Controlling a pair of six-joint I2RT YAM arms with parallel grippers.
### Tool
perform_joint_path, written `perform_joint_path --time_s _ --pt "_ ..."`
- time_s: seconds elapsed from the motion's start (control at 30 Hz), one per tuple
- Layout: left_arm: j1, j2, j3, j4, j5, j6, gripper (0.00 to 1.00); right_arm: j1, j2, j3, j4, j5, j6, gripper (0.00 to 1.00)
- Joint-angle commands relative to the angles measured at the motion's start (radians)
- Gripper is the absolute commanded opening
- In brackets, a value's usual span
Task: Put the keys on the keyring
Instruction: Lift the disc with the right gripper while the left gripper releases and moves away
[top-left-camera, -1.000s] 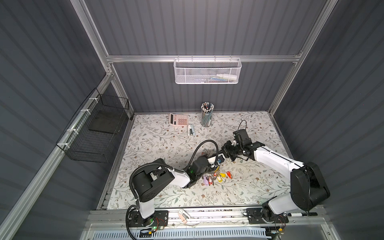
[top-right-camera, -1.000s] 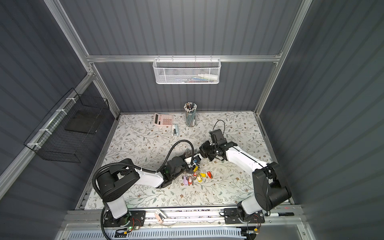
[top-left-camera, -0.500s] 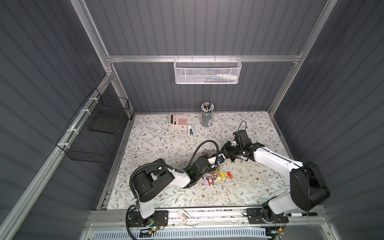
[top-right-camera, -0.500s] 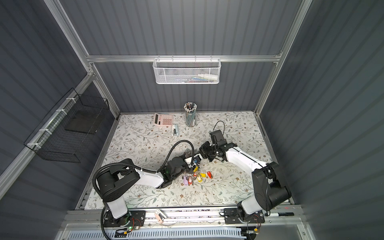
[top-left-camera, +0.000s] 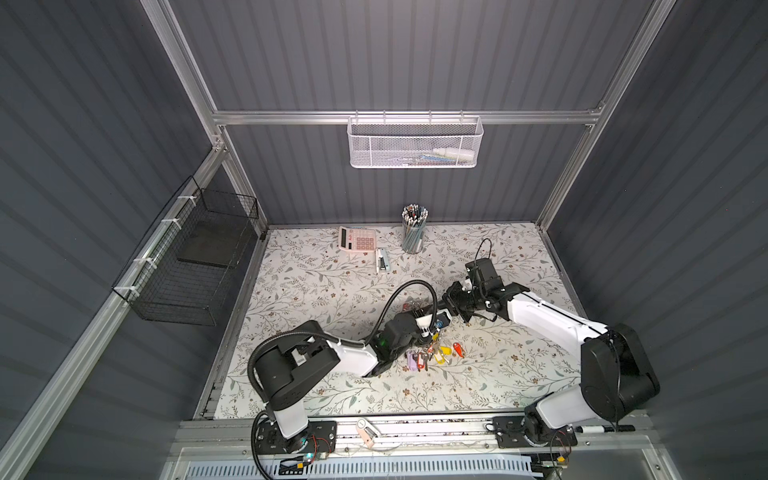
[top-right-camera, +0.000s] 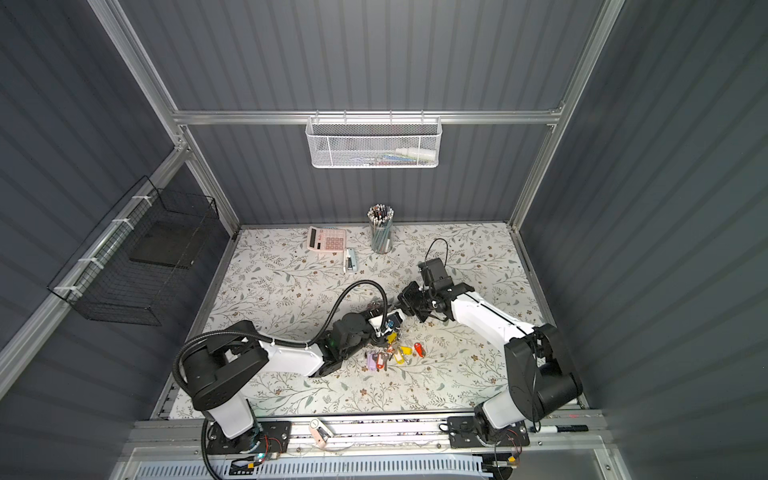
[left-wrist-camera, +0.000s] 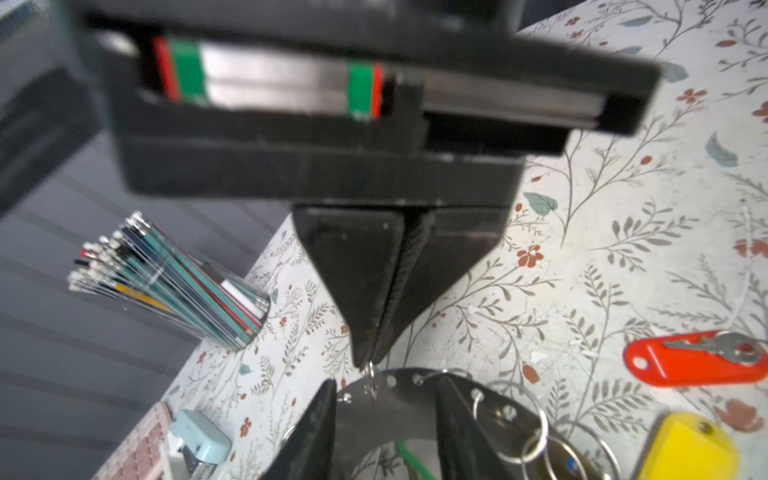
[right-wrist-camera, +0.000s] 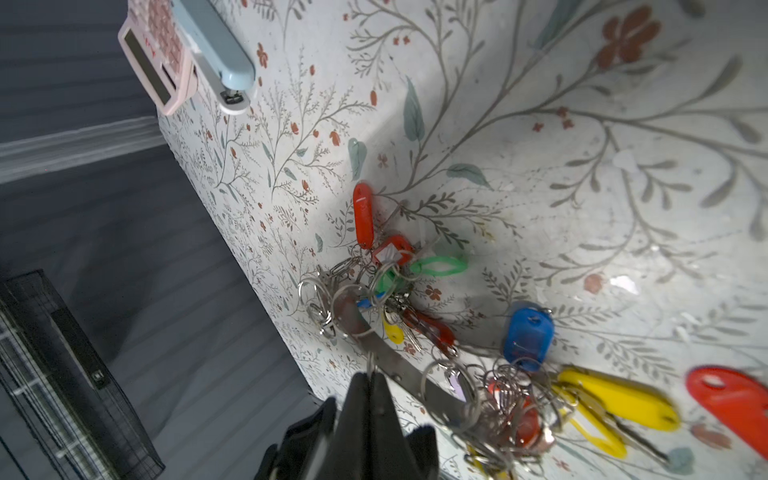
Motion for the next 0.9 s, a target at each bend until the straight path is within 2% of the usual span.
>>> perform_joint_path --time_s 0.0,0.13,0.3,0.47,0.57,0.67,0.77,0.87 --pt "-0.003 -0.137 -0.019 -0.117 0.038 -0.05 0.52 0.007 -0.022 0.074 -0.051 0.021 -0.138 0.0" --pt "-0.001 -0.32 -0.036 -0.275 0.048 -0.149 0.6 0.026 -0.012 0.165 -0.101 0.003 -0.293 0.0" --pt "0.012 -0.488 -0.019 -0.416 0.012 -0.251 0.57 0.064 0.002 0.28 -0.219 0.02 -0.45 0.0" --pt "0.052 -0.591 0.024 -0.533 -0.032 -0.316 0.54 0.092 0.0 0.346 -0.255 0.037 -0.484 0.0" --pt "0.092 -0.635 0.043 -0.571 -0.02 -0.372 0.54 0.094 0.008 0.391 -0.284 0.025 -0.522 0.0" --pt "0.162 -0.655 0.074 -0.628 0.062 -0.432 0.52 0.095 0.042 0.487 -0.387 -0.004 -0.671 0.0" --pt "0.236 -0.661 0.096 -0.677 0.207 -0.451 0.5 0.095 0.06 0.538 -0.456 -0.051 -0.836 0.0" --pt "0.318 -0.638 0.136 -0.731 0.35 -0.464 0.45 0.095 0.051 0.539 -0.478 -0.038 -0.954 0.0"
